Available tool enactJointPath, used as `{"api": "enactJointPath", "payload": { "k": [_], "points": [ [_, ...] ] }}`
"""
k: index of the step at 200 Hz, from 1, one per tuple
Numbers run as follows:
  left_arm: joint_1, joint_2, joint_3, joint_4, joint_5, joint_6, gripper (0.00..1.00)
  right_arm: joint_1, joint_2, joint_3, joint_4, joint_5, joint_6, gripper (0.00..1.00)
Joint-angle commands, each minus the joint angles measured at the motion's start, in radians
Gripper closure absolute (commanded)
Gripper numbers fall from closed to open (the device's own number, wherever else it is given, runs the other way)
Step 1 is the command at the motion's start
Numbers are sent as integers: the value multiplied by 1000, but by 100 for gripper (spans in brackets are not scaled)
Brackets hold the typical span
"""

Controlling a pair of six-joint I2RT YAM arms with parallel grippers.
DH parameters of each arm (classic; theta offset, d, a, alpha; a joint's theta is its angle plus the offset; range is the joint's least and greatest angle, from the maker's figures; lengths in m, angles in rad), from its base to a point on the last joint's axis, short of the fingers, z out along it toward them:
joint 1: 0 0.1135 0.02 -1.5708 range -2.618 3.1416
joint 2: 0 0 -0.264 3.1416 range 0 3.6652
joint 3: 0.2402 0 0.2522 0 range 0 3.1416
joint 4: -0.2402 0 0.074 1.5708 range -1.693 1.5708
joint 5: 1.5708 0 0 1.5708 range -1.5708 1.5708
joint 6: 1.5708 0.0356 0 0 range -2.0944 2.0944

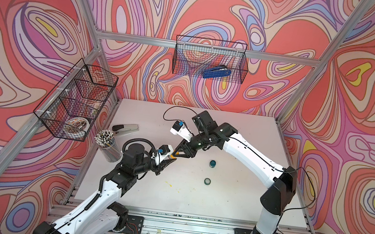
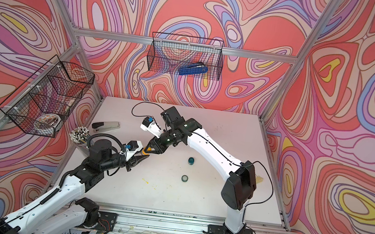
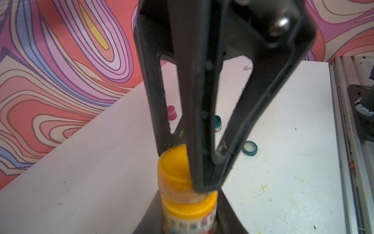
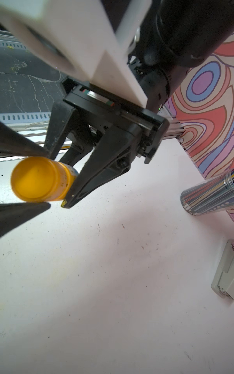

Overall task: Close the paint jar lid
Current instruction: Close the lid on the paint jar.

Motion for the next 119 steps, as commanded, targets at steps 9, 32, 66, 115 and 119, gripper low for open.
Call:
{"api": "enactJointPath", "payload": {
  "k": [9,32,66,115,119],
  "points": [
    [-4,-23,64,250,-37,14,76,44,26,-70,29,-97,48,71],
    [-4,-31,53,324,-88,-8,76,44,-2,-135,127,-95,107,72],
    [3,-32,13,422,-84,-62,76,44,-28,-201,227,-84,171,72],
    [7,-51,14,385,-36,-65,76,42,-34,-180,200,-53,151,72],
    [7,-54,14,381,-33,-66,76,44,-32,-173,196,-53,149,72]
  ]
}}
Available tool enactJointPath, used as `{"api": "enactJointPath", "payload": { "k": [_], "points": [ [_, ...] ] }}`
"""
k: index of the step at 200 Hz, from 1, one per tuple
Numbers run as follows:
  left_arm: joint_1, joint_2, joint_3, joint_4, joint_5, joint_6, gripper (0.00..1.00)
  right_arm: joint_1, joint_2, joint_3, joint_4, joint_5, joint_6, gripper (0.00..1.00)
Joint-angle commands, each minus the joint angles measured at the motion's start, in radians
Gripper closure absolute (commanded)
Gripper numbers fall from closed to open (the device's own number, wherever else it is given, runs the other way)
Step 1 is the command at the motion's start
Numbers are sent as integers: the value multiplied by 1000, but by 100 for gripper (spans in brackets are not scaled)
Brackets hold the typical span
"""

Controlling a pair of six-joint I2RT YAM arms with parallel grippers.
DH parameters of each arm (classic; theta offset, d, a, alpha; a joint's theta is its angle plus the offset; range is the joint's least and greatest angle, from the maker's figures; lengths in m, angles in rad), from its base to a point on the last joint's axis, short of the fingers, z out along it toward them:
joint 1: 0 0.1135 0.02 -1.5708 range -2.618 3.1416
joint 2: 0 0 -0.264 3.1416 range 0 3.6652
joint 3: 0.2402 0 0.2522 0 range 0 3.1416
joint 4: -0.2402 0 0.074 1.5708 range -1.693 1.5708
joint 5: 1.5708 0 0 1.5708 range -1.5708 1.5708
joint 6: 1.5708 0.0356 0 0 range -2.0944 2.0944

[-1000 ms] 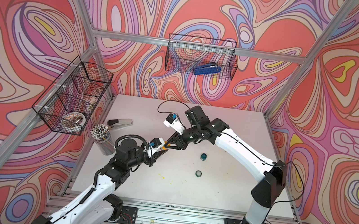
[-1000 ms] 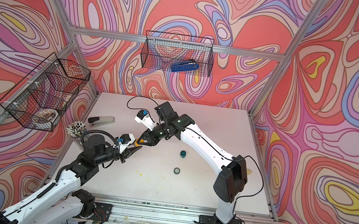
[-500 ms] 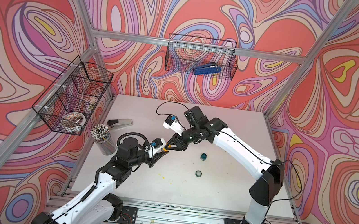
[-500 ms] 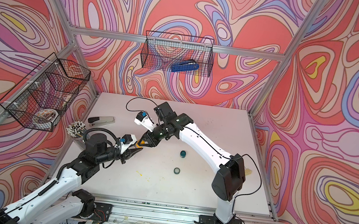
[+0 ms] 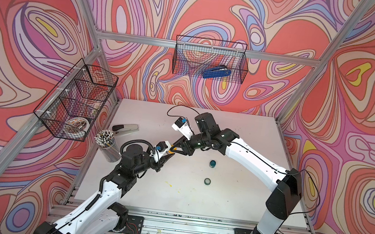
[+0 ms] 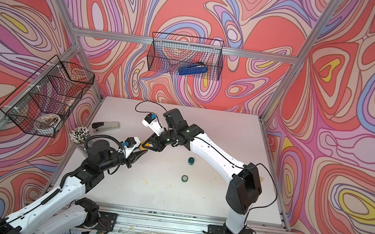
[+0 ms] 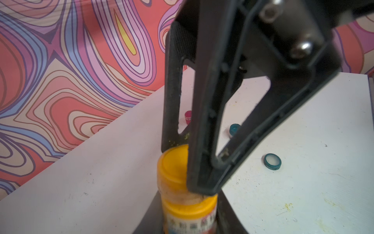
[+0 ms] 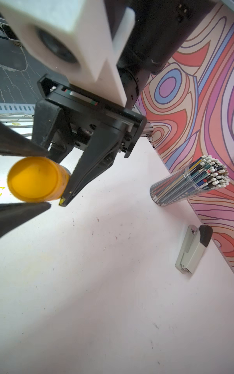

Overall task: Close the paint jar lid
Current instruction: Close the lid on the paint jar.

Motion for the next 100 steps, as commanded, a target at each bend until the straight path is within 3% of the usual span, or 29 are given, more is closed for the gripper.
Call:
{"api": "enactJointPath", "payload": {
  "k": [1,58,100],
  "points": [
    [-5,-49,40,266,59,-10,76,48,37,-8,-112,-56,9,72],
    [-4,-96,29,288,51,-39,76,27,64,39,-162,-99,-26,72],
    [-3,-71,28,358,-17,-61,76,28,49,-7,-100,-119,13,72]
  ]
}}
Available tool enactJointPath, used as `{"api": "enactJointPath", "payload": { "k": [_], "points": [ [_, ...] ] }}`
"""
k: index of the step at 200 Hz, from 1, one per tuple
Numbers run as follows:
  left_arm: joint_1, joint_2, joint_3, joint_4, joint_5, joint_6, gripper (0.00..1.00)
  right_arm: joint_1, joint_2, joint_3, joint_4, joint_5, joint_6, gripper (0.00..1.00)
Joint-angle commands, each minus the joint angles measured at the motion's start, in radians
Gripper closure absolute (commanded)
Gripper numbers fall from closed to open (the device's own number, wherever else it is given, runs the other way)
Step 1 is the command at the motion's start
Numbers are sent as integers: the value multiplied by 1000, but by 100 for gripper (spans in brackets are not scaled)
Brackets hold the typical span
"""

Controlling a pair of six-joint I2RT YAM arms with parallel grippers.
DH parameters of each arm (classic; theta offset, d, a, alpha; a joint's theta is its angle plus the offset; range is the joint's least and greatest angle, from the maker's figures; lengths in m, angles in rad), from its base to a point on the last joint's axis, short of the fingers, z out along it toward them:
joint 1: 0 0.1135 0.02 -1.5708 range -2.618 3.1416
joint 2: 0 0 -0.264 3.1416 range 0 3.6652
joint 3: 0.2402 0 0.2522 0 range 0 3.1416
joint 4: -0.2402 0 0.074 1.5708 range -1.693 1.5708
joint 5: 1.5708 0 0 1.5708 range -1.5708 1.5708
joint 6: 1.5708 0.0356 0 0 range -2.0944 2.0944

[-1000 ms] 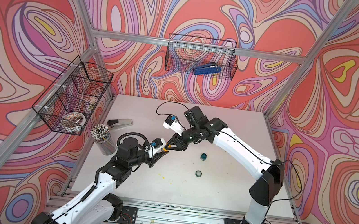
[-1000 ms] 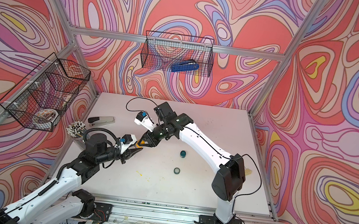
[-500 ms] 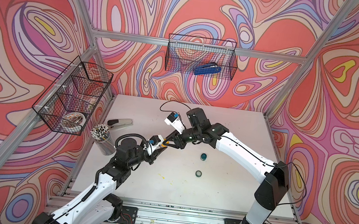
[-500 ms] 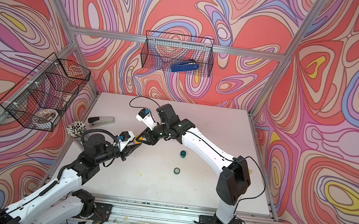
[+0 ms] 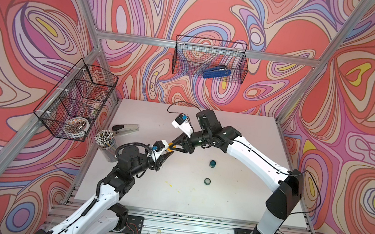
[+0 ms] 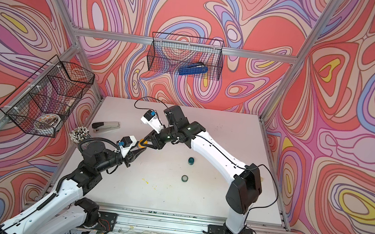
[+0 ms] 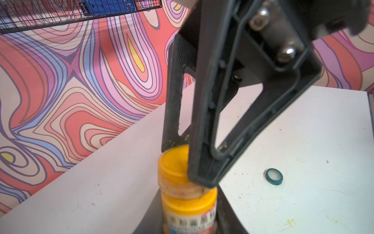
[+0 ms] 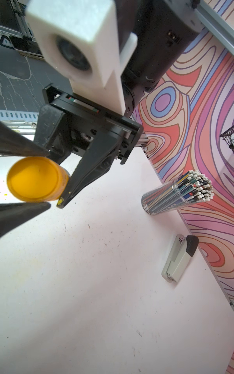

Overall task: Close the paint jar lid
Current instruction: Close the lid on the paint jar.

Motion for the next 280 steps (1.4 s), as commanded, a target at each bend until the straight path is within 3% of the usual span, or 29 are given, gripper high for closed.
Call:
{"api": "enactJointPath", "payload": {
  "k": [1,104,166,209,280],
  "points": [
    [-5,-13,39,308,-8,-20,76,35,45,-65,-76,-61,29,72],
    [-4,59,72,432,-171,-36,77,72,31,-143,81,64,174,74],
    [-5,111,112,539,-273,-41,77,136,49,-176,221,158,378,75],
    [-4,120,115,539,-258,-43,76,159,62,-166,248,179,409,75],
    [-4,8,48,362,-105,-52,76,150,55,-59,95,161,278,75]
  ]
}}
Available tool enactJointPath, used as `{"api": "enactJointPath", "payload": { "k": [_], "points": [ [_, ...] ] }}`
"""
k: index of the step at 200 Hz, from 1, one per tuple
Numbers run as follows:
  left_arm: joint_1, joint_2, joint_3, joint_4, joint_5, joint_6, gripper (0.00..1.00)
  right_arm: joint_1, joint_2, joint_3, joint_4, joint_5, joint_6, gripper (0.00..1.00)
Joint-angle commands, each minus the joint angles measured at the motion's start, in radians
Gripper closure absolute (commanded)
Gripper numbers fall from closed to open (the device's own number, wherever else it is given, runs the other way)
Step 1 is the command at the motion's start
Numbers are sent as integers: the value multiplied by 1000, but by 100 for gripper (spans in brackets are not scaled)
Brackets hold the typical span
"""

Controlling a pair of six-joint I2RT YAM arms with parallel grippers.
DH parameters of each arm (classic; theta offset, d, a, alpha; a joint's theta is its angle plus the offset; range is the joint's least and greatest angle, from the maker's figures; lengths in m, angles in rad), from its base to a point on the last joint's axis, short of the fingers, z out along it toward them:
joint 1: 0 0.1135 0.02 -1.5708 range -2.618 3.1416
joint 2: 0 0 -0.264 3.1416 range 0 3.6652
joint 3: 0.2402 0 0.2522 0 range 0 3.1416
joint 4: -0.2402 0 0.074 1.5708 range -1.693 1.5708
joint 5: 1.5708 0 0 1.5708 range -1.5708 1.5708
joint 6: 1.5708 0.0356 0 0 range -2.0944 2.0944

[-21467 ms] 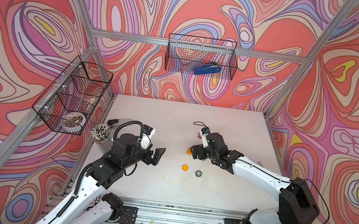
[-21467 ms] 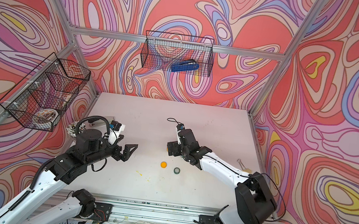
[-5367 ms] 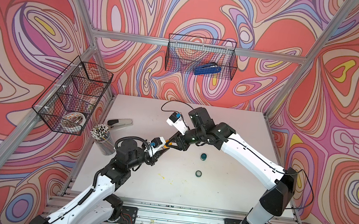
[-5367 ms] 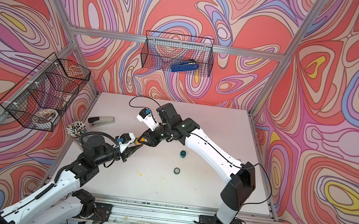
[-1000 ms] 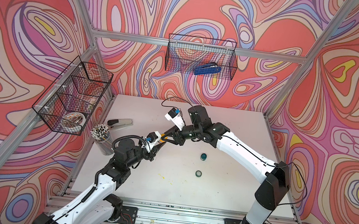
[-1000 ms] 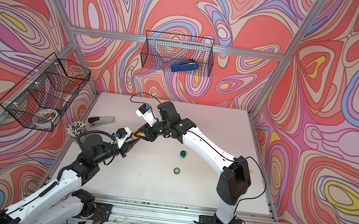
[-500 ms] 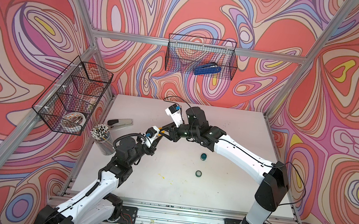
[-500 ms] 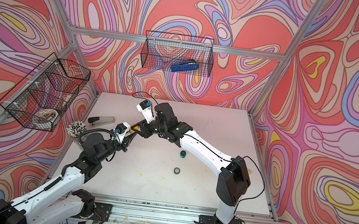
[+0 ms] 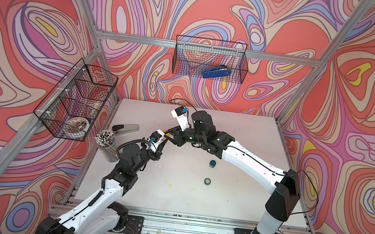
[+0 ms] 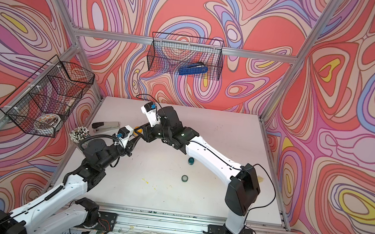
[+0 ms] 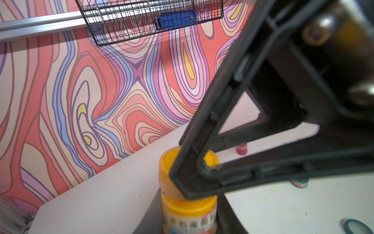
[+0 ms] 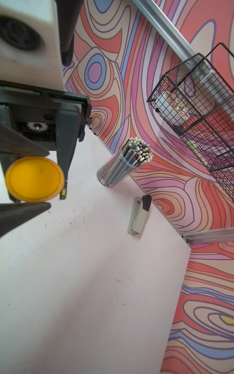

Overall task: Close the paint jar lid
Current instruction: Close the lid on the paint jar, then screw the lid onto the paint jar.

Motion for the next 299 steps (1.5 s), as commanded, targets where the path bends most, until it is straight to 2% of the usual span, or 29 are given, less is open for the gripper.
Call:
{"api": "enactJointPath", "payload": {
  "k": [1,47,121,180,245,299],
  "points": [
    [-12,-76,40,165,146,-23,76,71,55,-7,-226,-149,-44,75],
    [-9,-157,-10,104,189,-44,76,44,24,-11,-238,-214,-81,75],
    [39,-139,-41,237,277,-176,75,43,4,-40,-236,-266,-116,74],
    [45,-123,-32,223,301,-179,75,43,-8,-45,-233,-255,-125,48],
    [45,-140,-30,142,301,-149,75,35,-42,-44,-250,-219,-153,34],
    [47,-194,-21,-6,311,-102,75,-37,-111,-61,-301,-217,-201,31]
  ]
}}
